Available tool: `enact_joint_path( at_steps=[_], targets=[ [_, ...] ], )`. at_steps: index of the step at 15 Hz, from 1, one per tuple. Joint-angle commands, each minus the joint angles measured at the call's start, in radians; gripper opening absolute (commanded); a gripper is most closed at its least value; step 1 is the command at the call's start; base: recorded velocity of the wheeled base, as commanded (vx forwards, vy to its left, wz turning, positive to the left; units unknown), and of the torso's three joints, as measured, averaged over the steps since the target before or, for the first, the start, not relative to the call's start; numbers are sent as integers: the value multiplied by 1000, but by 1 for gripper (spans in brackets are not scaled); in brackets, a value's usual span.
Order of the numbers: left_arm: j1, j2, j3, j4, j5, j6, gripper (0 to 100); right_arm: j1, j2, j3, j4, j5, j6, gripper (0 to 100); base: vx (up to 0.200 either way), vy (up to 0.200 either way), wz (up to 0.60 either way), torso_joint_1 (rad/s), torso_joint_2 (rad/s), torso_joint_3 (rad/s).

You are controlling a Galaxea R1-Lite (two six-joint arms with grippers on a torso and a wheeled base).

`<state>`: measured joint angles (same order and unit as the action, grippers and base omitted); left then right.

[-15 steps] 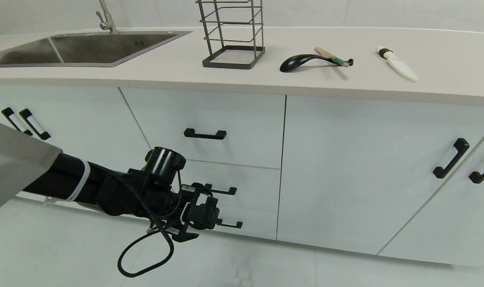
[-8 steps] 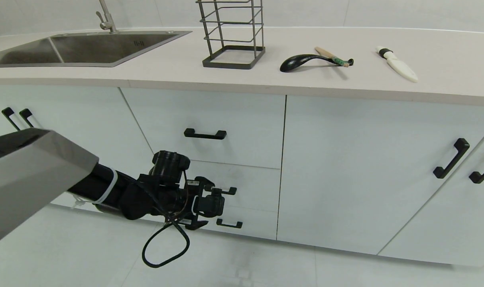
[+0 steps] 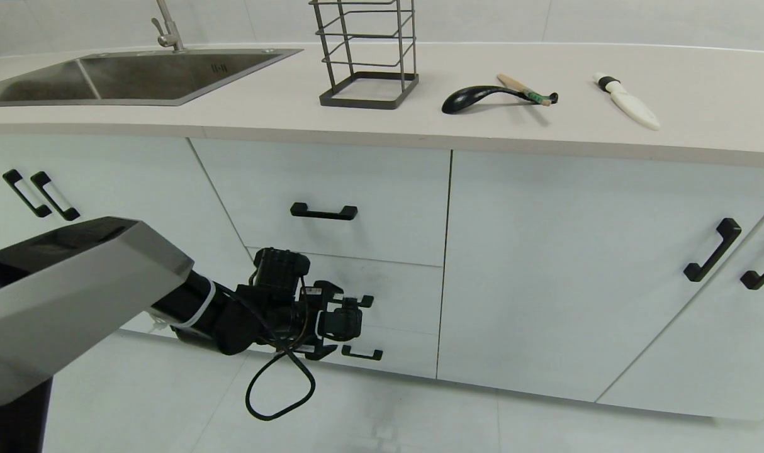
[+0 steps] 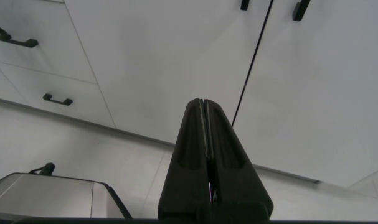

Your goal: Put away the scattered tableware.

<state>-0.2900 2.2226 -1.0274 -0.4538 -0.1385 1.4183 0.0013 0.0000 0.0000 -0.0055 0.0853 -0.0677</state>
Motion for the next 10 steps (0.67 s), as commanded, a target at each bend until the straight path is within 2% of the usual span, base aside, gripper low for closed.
enact_joint_path(
  at_steps=[1,4,10],
  targets=[
    [0,20,-11,-8,2,-1,100,0,0,0,-1,1,0,0,0,0,0,0,0,0],
    [0,62,-59,-9,2,-2,100,0,0,0,-1,1,-1,0,0,0,0,0,0,0],
    [0,137,-85,-16,-4,-2,100,0,0,0,-1,1,0,0,0,0,0,0,0,0]
  ],
)
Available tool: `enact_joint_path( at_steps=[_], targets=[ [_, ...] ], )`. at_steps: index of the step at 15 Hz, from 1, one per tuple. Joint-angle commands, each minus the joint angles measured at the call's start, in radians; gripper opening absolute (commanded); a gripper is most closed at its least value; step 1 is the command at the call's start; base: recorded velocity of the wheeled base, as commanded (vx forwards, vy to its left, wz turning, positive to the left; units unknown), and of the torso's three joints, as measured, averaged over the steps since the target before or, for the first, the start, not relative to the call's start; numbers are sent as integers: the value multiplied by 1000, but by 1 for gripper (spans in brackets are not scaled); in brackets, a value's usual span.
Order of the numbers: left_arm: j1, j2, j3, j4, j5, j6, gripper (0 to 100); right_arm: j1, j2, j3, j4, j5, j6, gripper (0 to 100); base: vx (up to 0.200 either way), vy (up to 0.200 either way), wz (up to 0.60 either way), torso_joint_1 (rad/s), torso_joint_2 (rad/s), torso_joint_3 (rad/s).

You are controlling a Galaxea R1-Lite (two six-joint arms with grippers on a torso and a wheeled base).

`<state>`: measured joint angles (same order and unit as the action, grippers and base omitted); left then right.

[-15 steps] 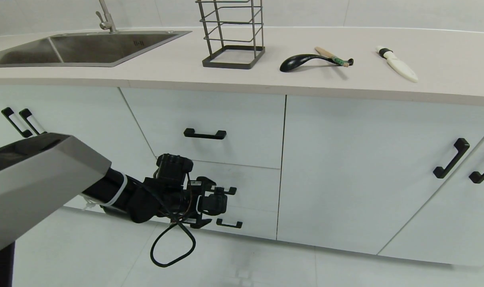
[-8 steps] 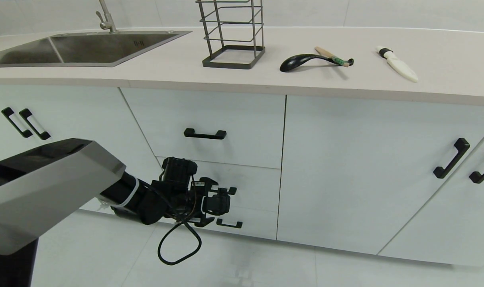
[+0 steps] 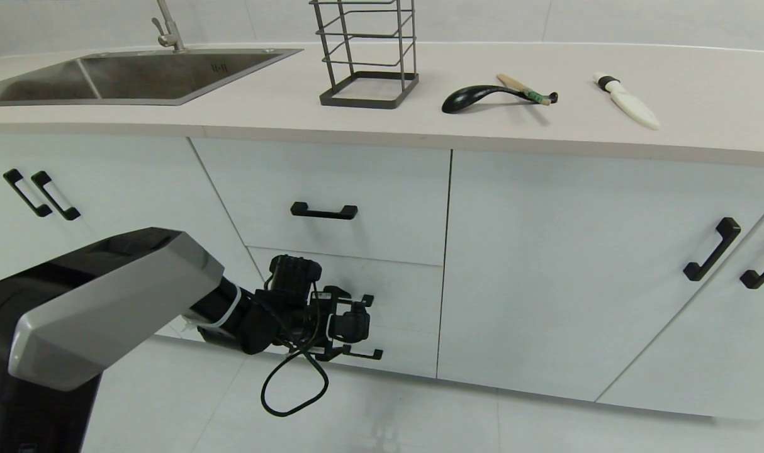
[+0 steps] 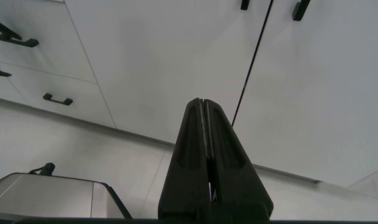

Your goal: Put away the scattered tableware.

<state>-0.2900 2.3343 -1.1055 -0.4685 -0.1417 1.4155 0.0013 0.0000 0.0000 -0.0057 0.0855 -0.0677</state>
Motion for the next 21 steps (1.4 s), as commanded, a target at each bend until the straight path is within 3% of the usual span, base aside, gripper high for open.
enact_joint_path(
  at_steps=[1,13,21],
  targets=[
    [-1,33,-8,-2,-2,0,100,0,0,0,0,0,0,0,0,0,0,0,0,0],
    [-12,-26,49,7,-7,0,100,0,0,0,0,0,0,0,0,0,0,0,0,0],
    [-9,-144,177,5,-12,0,100,0,0,0,0,0,0,0,0,0,0,0,0,0]
  ],
)
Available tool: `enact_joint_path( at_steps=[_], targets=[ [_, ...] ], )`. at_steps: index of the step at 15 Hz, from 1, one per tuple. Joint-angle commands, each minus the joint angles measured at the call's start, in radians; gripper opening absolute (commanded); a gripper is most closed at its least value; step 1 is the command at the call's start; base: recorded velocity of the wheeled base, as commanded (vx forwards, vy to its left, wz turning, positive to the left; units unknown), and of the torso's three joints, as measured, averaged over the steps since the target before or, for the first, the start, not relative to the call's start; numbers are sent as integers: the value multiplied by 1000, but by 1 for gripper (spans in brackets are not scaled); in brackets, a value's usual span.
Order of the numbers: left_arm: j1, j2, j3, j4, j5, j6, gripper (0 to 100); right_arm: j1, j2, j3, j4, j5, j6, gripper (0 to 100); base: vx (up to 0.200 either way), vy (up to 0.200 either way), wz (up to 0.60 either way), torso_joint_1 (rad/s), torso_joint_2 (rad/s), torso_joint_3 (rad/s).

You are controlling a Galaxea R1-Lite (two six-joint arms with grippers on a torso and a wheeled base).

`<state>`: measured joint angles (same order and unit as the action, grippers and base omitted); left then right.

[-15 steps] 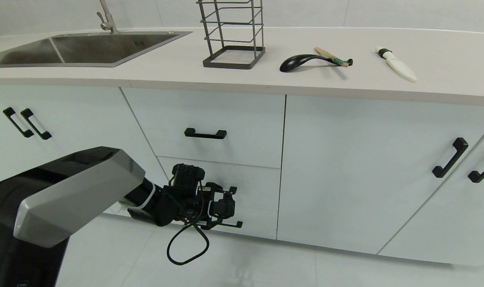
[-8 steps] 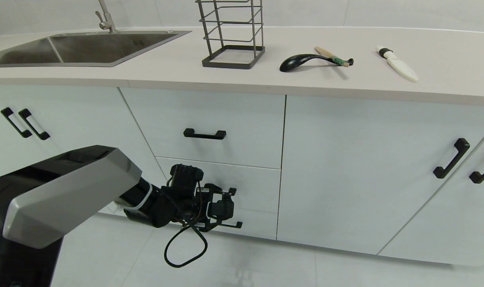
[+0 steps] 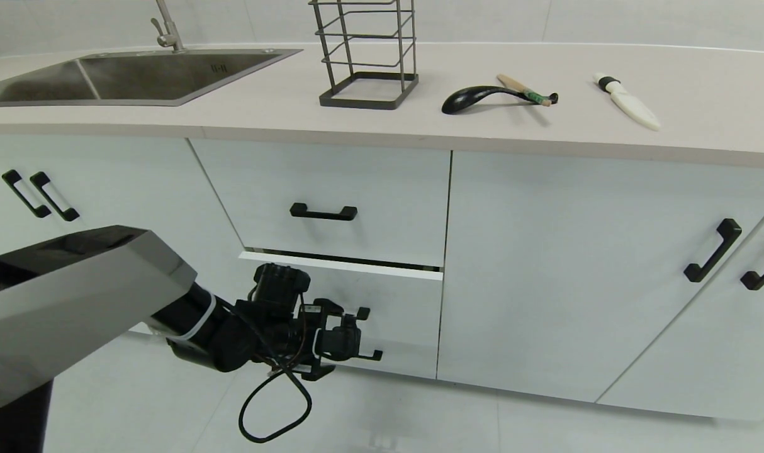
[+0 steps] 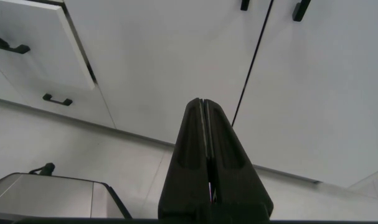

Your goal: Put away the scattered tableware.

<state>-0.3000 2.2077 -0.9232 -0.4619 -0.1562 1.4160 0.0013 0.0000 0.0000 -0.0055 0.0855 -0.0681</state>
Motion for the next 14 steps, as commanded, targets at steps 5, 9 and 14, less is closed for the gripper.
enact_joint_path(
  at_steps=[5,9,14],
  targets=[
    [-31,-353,251,8,-14,-3,100,0,0,0,-1,0,-1,0,0,0,0,0,0,0],
    [-103,-483,142,186,-37,-135,100,0,0,0,-1,0,1,0,0,0,0,0,0,0],
    [-62,-378,-152,373,-171,-101,100,0,0,0,-1,0,1,0,0,0,0,0,0,0]
  ],
)
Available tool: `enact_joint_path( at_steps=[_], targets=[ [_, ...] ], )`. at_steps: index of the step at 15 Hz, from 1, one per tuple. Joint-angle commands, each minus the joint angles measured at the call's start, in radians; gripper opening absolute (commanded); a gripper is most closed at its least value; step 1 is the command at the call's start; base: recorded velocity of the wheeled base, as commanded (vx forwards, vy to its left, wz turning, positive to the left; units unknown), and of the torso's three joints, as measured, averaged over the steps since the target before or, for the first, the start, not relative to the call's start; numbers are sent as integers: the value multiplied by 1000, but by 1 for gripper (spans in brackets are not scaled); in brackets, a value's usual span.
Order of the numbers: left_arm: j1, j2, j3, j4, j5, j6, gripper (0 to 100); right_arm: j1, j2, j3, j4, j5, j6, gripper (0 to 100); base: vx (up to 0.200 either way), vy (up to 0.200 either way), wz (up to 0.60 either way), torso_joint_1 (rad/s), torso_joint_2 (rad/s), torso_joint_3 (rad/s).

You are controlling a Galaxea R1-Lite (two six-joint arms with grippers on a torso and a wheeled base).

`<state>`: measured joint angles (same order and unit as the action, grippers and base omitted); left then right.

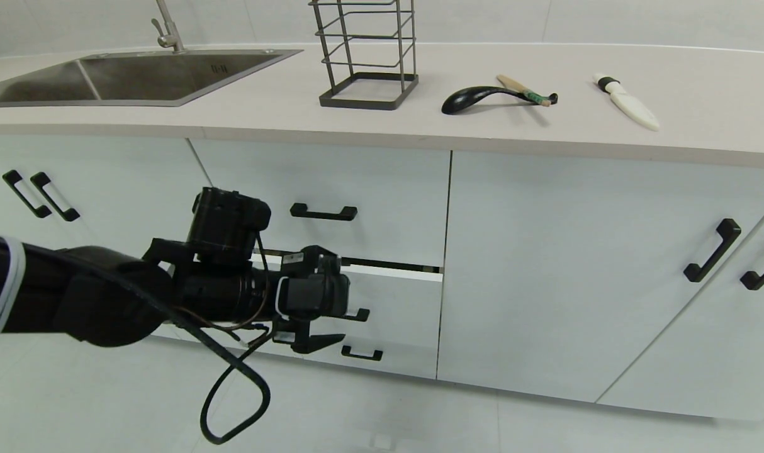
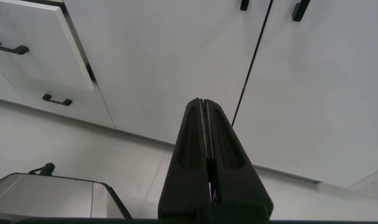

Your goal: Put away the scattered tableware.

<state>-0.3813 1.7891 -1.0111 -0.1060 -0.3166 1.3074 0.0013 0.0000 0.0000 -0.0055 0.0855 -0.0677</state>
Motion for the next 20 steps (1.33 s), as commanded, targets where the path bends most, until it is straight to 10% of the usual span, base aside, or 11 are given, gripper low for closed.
enact_joint_path(
  at_steps=[1,20],
  targets=[
    [25,56,-77,20,-16,7,100,0,0,0,-1,0,-1,0,0,0,0,0,0,0],
    [73,297,-235,-24,-59,4,100,0,0,0,-1,0,0,0,0,0,0,0,0,0]
  ],
)
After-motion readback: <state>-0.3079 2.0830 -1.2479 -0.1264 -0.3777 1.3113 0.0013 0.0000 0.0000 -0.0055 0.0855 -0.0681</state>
